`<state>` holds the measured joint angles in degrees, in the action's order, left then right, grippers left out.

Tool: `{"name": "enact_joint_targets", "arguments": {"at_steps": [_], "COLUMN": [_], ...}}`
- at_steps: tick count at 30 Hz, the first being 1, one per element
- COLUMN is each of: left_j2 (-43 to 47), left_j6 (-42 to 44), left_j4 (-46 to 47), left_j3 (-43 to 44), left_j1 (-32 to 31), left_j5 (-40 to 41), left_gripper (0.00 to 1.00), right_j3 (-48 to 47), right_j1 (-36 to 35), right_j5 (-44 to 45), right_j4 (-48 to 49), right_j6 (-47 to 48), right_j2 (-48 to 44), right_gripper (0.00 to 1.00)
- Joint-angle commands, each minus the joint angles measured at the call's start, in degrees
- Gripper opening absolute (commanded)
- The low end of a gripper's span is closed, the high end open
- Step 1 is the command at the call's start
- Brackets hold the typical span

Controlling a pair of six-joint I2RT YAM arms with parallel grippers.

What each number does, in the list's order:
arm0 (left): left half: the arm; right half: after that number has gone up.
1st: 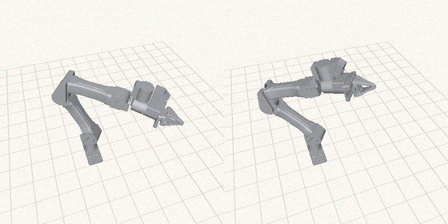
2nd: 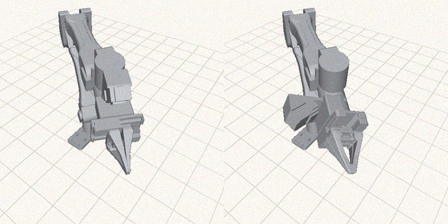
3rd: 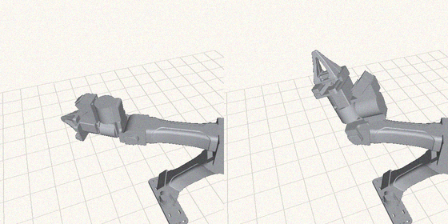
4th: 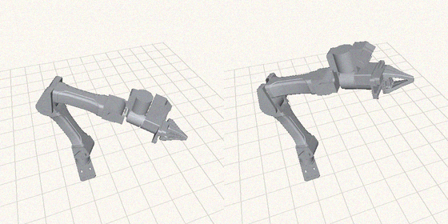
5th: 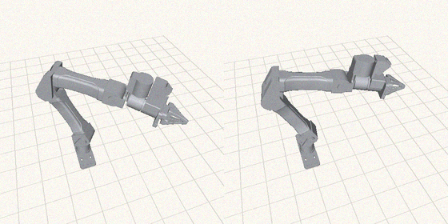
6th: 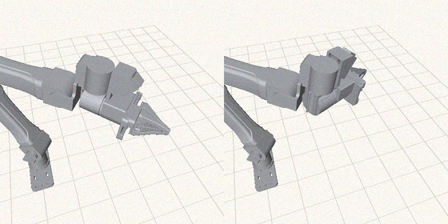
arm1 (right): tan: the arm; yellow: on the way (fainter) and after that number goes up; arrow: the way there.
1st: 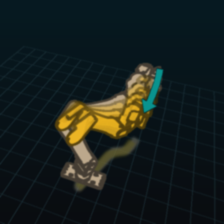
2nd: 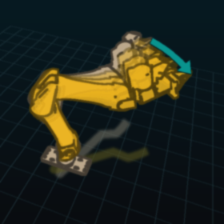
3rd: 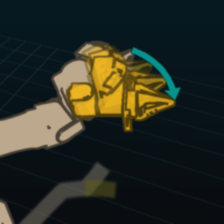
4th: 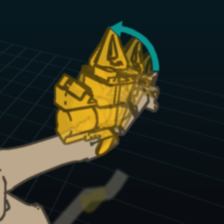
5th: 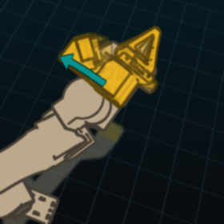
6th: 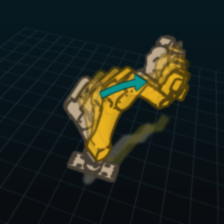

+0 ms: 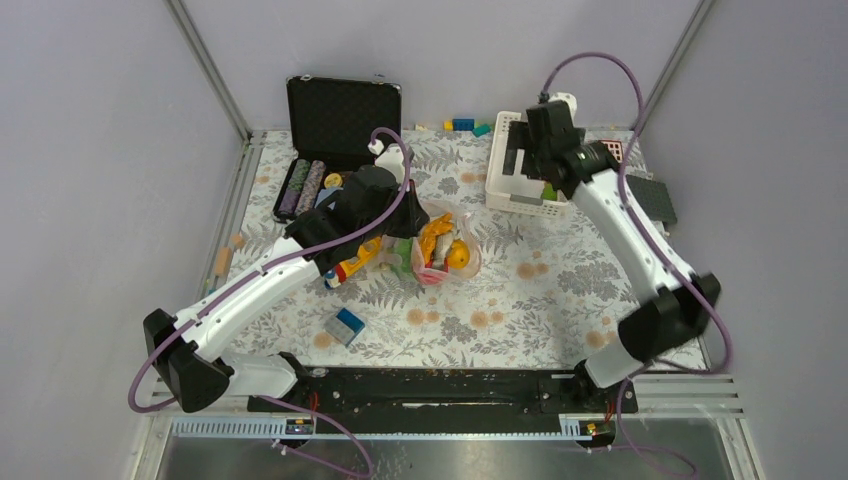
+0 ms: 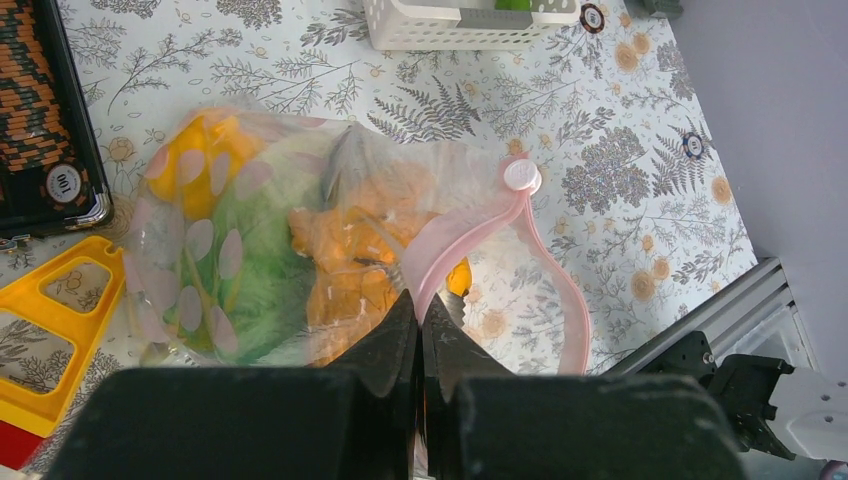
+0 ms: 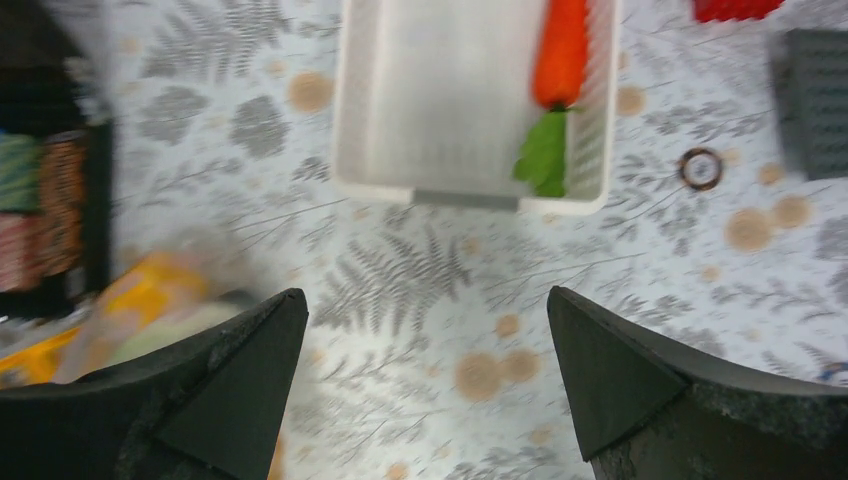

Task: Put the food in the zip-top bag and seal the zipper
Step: Pick up the fake vegetable from the bin.

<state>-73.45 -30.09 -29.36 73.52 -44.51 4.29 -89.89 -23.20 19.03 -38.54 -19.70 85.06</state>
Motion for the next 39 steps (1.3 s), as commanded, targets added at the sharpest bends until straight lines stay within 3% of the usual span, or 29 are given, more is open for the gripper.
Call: {"name": "enact_joint_targets", "arguments": {"at_steps": [1,5,14,35,39], "left_j2": [0.3,-0.1,-0.5,-1.0,-1.5], "left_j6": [0.7,0.7,1.2,1.2,1.2], "left_j4": [4.4,4.7,4.6,5.5,5.8], "left_j3": [1.2,1.1,1.0,0.4,0.4], "left_j1": [0.6,0.6,0.6,0.7,0.7], "left_j5": [1.0,0.7,-0.2,-1.2,-1.2], "left_gripper": [0.0,0.0,0.0,0.0,0.0], "right_j3": [-13.1,-23.1,-41.7,-43.2,-44.3], "right_j1": [2.7,4.6,6.6,10.6,11.3], "right_j5": [10.7,11.7,13.4,12.1,13.4], "right_j4": [-9.6,-12.4,-26.1,-25.0,-26.0], "right_j6": [8.2,12.4,7.1,0.1,-2.5], "right_j2": [13.2,26.6,46.8,56.1,56.2], "right_gripper": [0.97,0.96,0.88,0.64,0.55]}}
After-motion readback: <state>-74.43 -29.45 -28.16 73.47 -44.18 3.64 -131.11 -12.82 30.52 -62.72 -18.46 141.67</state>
